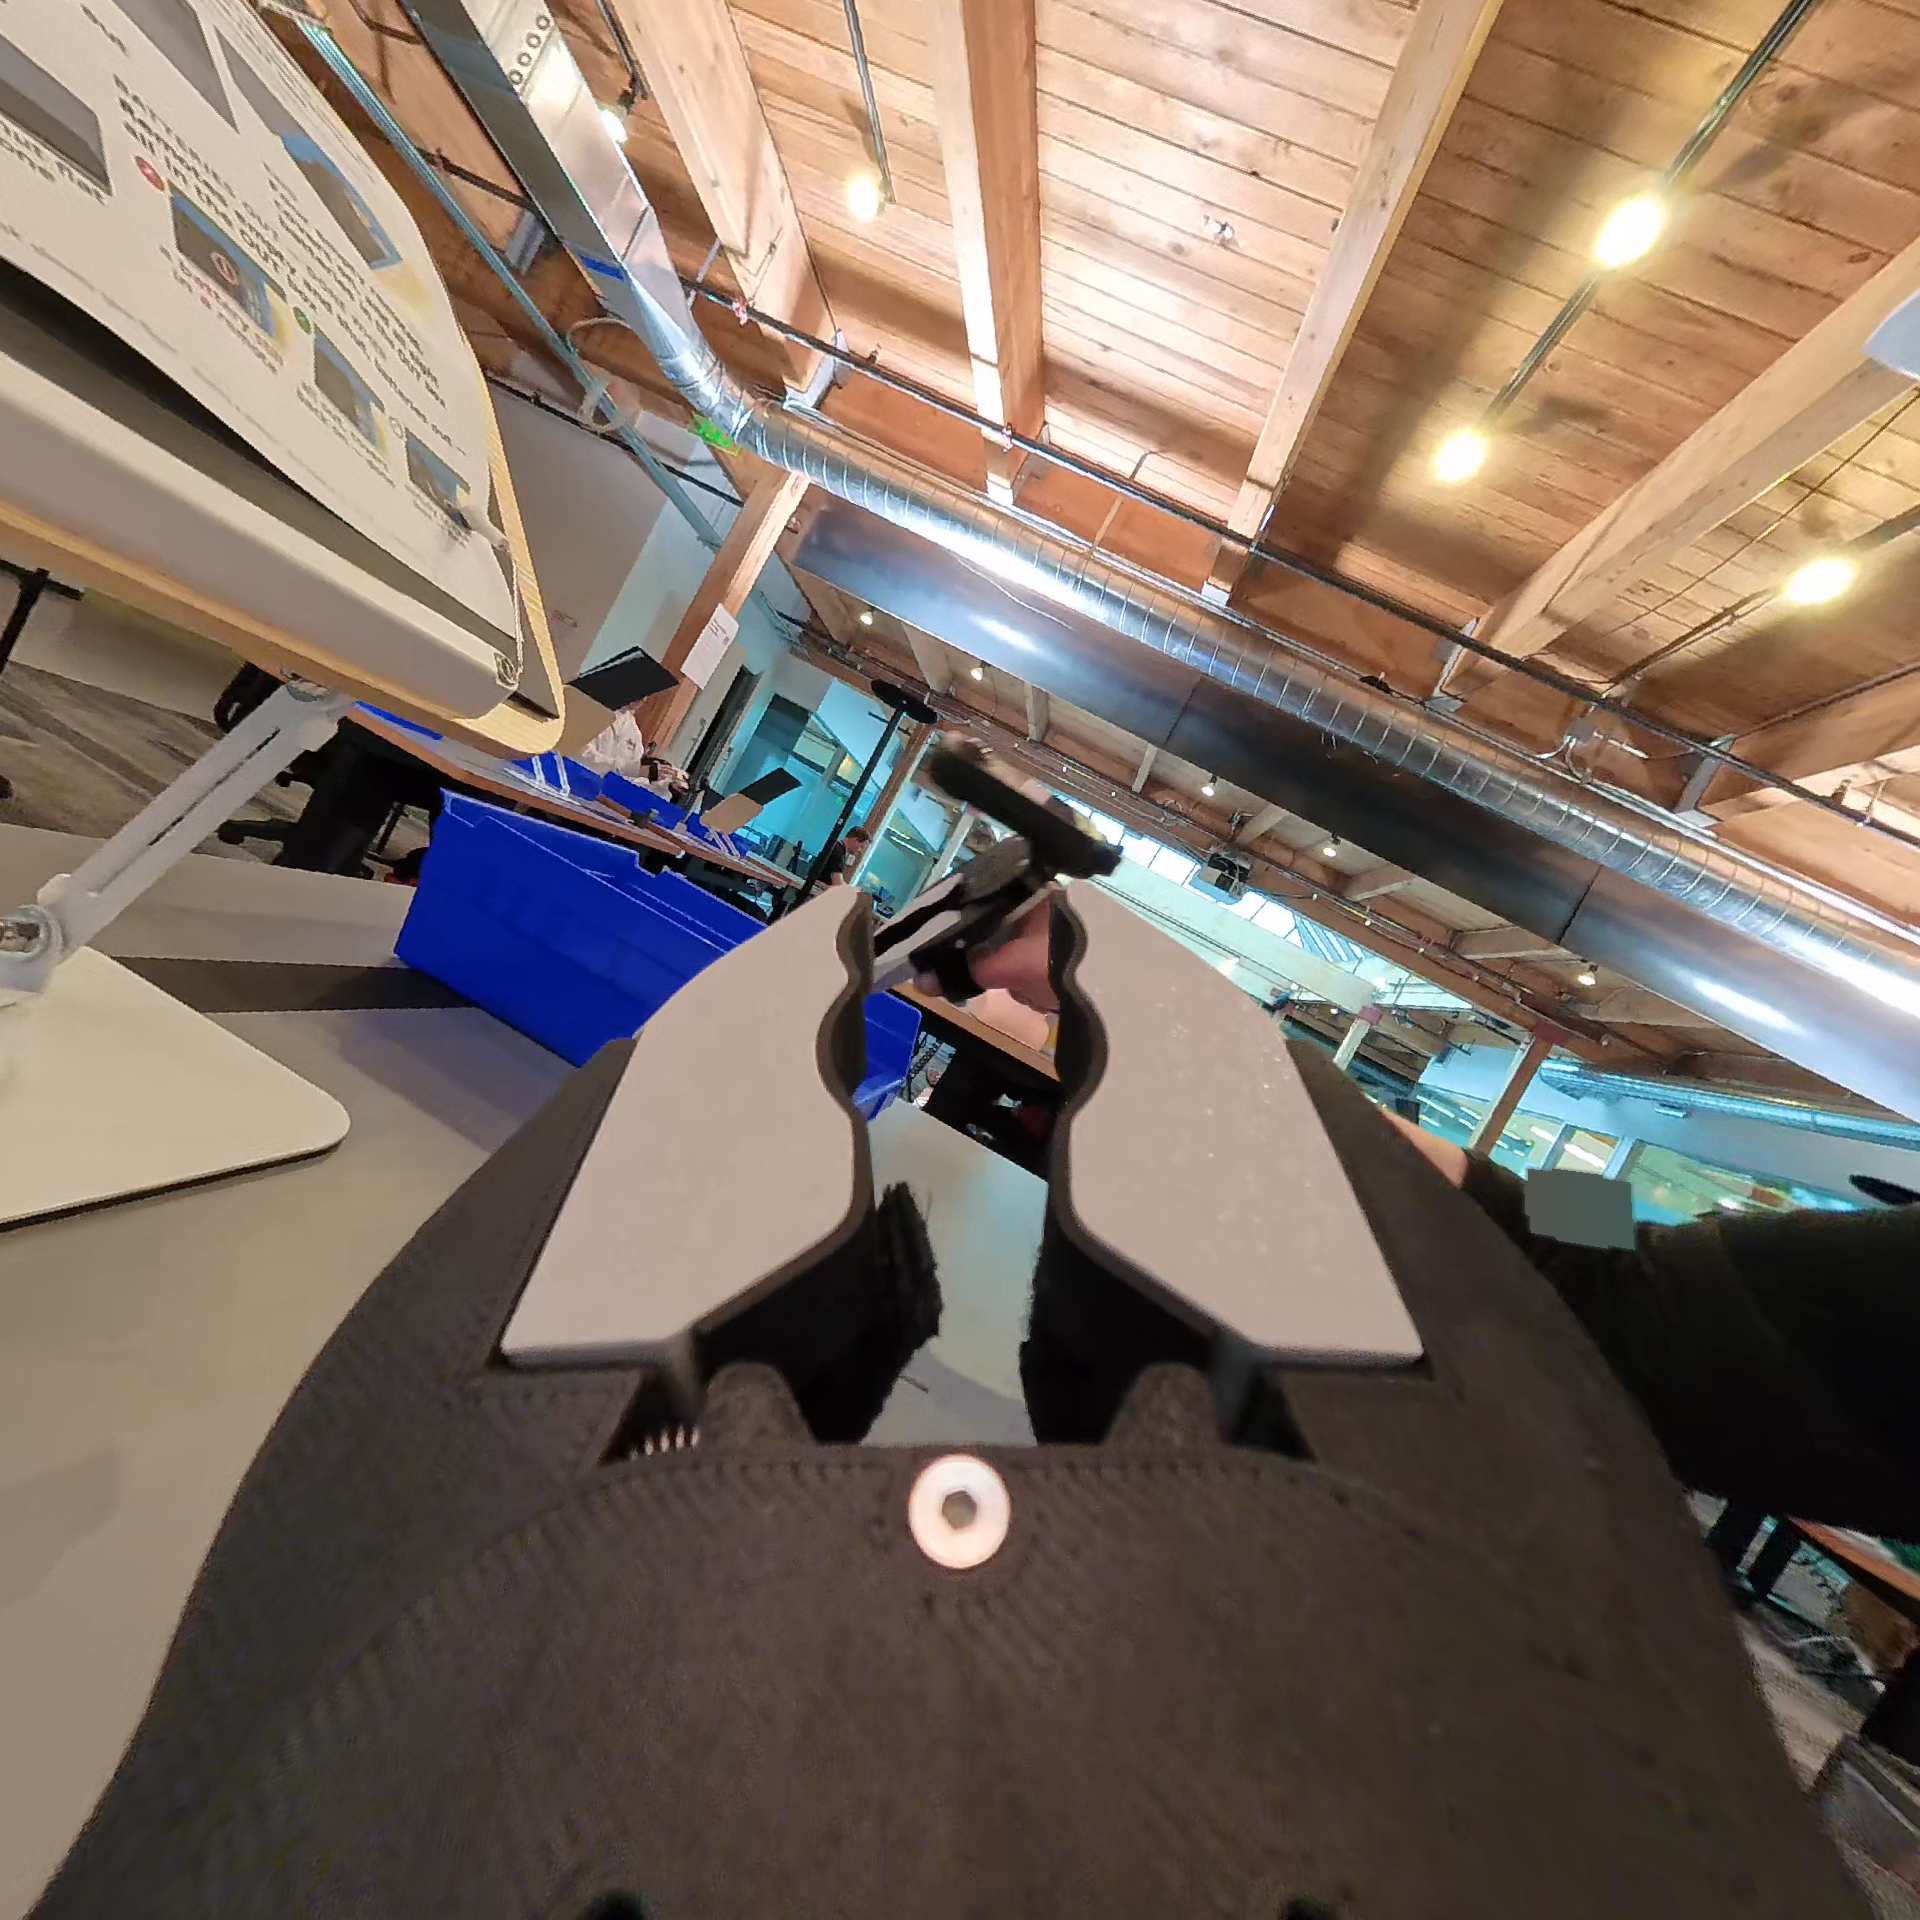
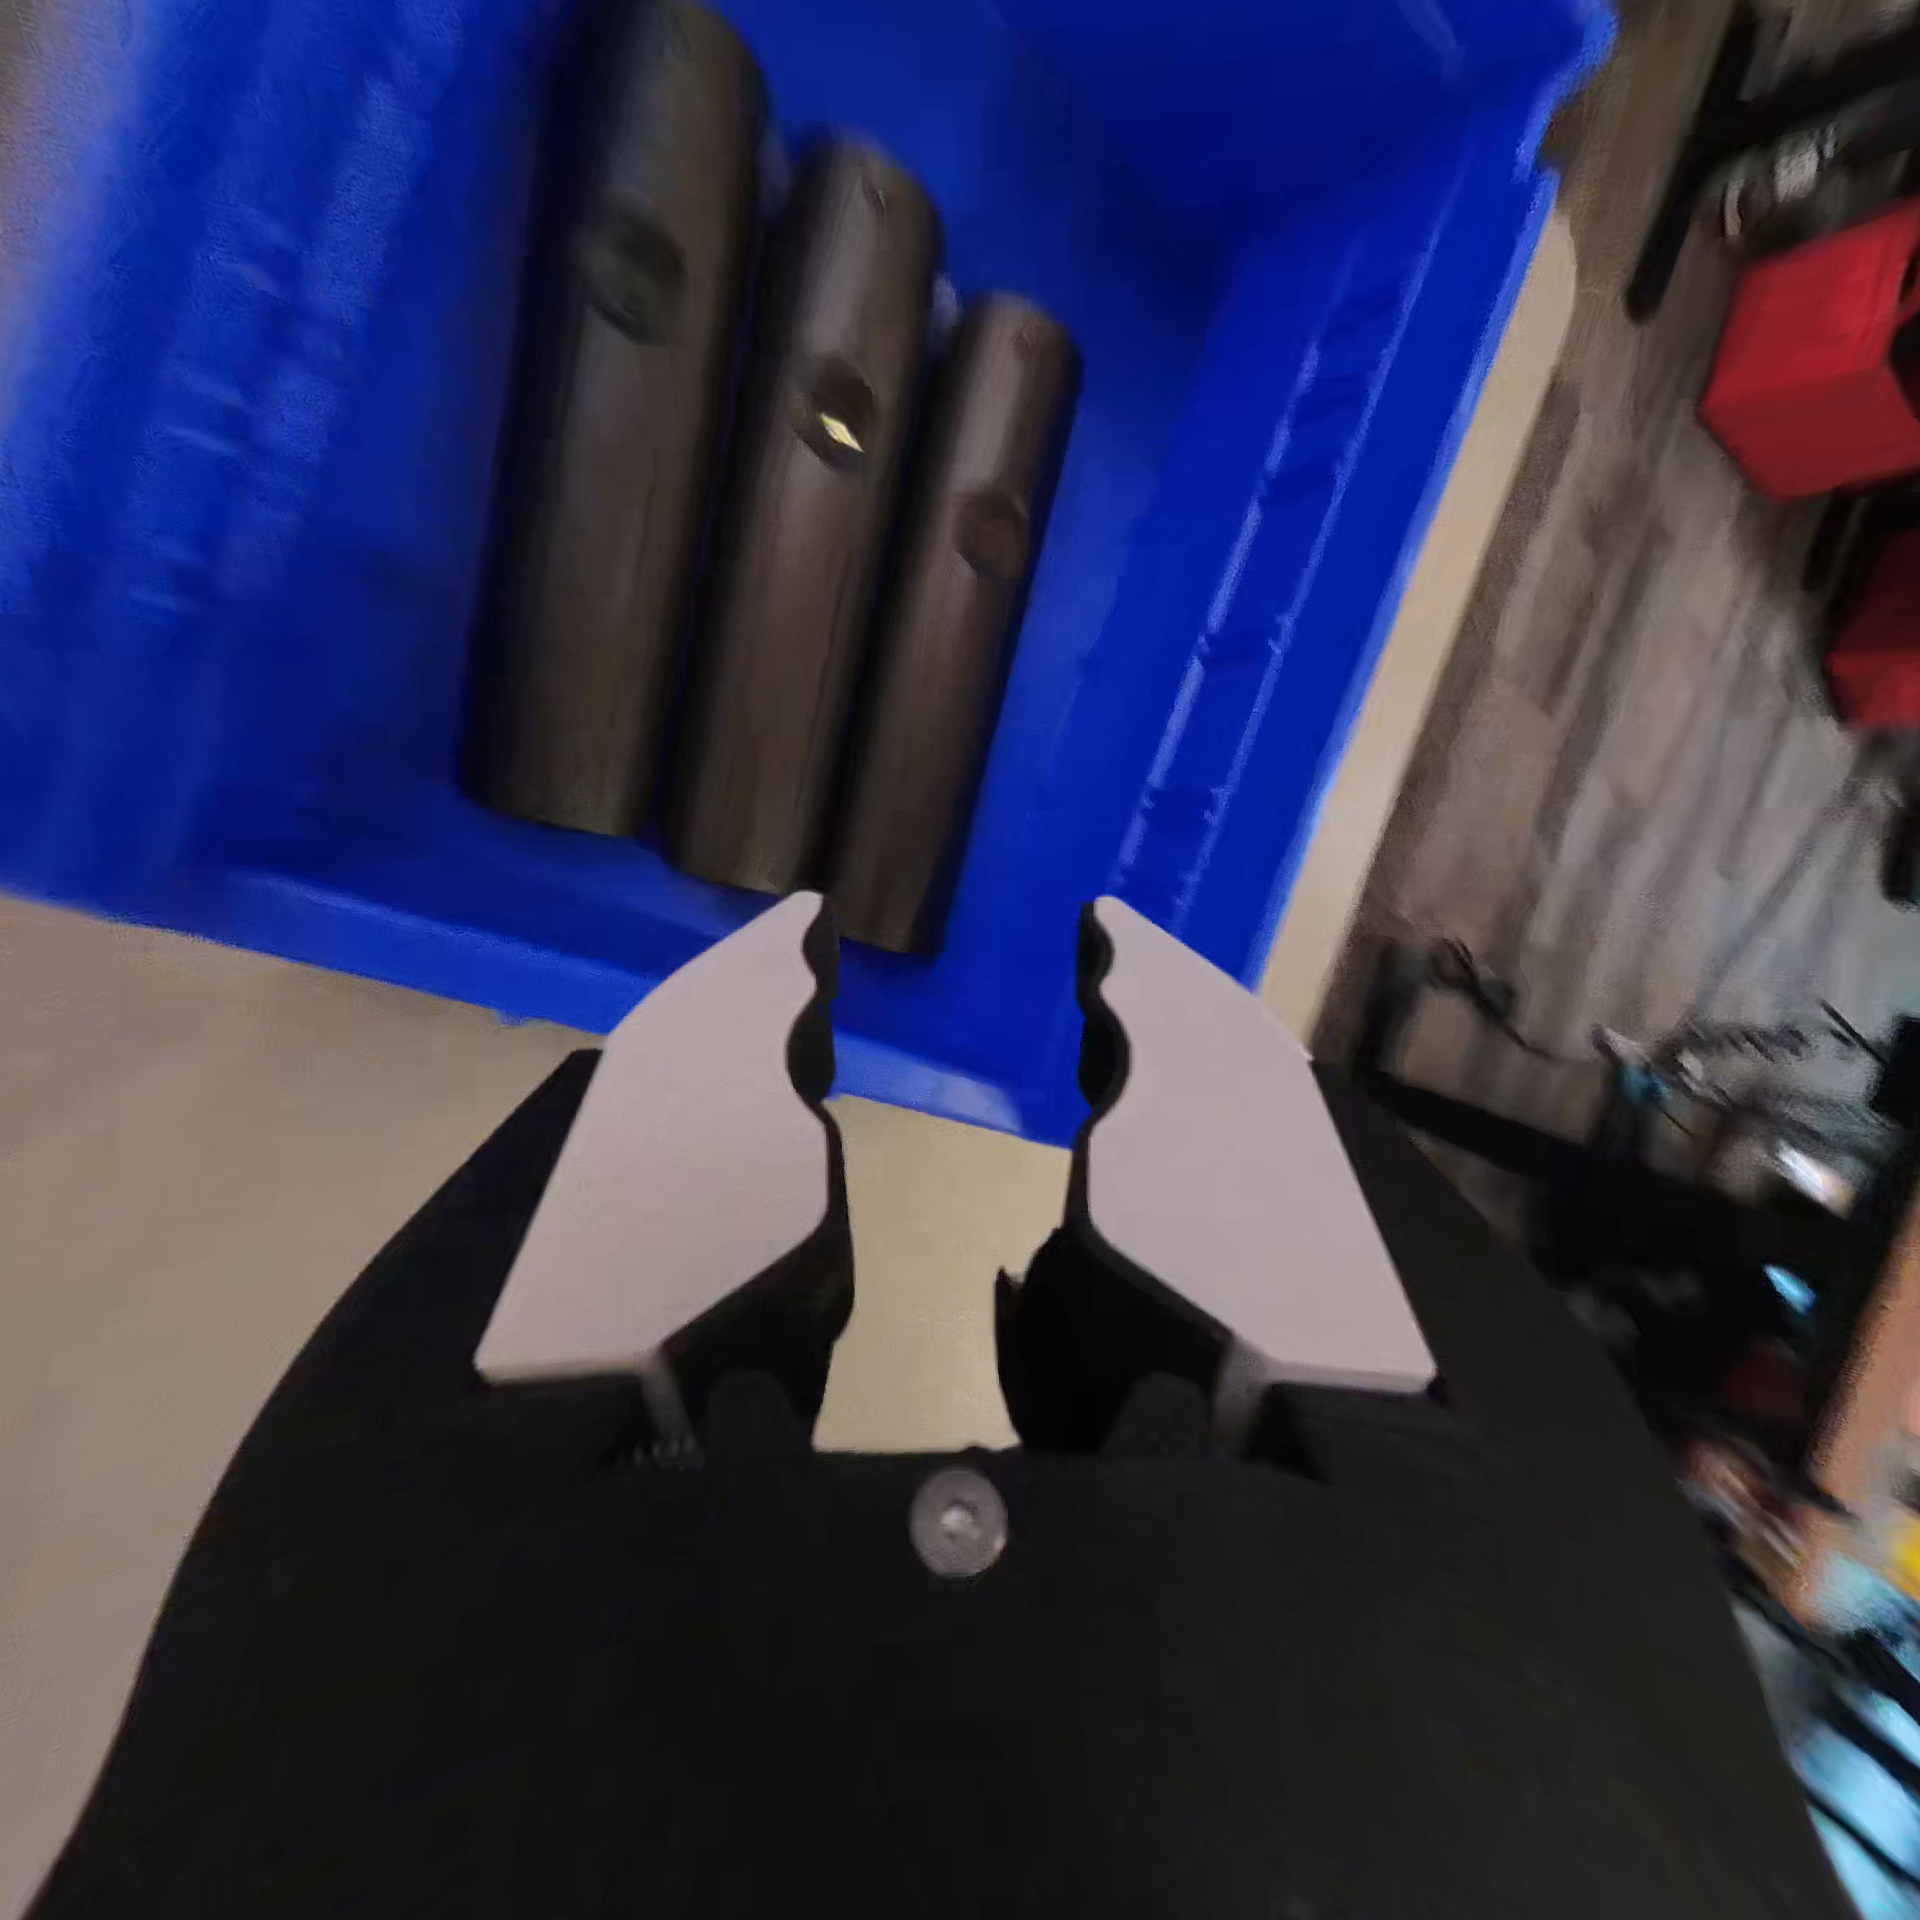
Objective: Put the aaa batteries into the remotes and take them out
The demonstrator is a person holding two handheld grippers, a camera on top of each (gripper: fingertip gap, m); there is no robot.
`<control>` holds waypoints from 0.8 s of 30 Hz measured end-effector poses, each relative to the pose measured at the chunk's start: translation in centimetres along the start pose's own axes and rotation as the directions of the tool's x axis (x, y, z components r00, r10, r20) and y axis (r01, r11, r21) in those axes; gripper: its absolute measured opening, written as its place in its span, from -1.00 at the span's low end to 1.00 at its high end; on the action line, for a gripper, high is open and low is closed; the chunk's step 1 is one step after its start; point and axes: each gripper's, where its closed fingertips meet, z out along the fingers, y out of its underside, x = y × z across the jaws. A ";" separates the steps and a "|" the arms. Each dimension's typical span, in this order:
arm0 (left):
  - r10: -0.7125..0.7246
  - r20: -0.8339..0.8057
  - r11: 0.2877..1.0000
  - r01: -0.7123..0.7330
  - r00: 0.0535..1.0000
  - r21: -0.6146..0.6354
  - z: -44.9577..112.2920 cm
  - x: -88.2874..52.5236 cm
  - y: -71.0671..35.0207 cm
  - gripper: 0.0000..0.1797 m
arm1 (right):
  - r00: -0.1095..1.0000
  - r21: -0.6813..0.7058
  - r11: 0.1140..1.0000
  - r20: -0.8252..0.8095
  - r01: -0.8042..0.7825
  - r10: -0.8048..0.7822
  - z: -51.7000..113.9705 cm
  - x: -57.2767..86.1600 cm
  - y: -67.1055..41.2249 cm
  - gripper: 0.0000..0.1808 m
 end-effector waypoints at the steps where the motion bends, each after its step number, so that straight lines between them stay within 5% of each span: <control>1: 0.011 0.002 1.000 -0.011 1.000 -0.004 0.0 0.1 -0.1 -0.62 | 0.999 0.089 0.996 0.030 -0.023 0.021 -1.3 -1.2 -0.8 -0.59; 7: 0.204 0.103 0.978 -0.198 0.973 -0.065 -1.4 -0.1 -2.7 -0.55 | 0.996 0.591 0.807 0.063 0.015 -0.065 -10.1 -11.3 -5.8 -0.75; 14: 0.566 0.495 0.820 -0.385 0.659 -0.424 -10.2 -6.0 -13.3 -0.31 | 0.955 0.742 0.663 0.118 0.097 -0.272 -10.7 -23.8 -9.0 -0.78; 19: 0.666 0.573 0.697 -0.125 0.478 -0.706 -18.0 -14.4 -19.2 -0.18 | 0.925 0.770 0.619 0.106 0.156 -0.366 -7.7 -27.6 -9.6 -0.80; 24: 0.693 0.576 0.513 0.265 0.434 -0.816 -24.2 -21.7 -18.0 -0.13 | 0.899 0.791 0.573 0.067 0.216 -0.432 -6.8 -28.7 -8.7 -0.81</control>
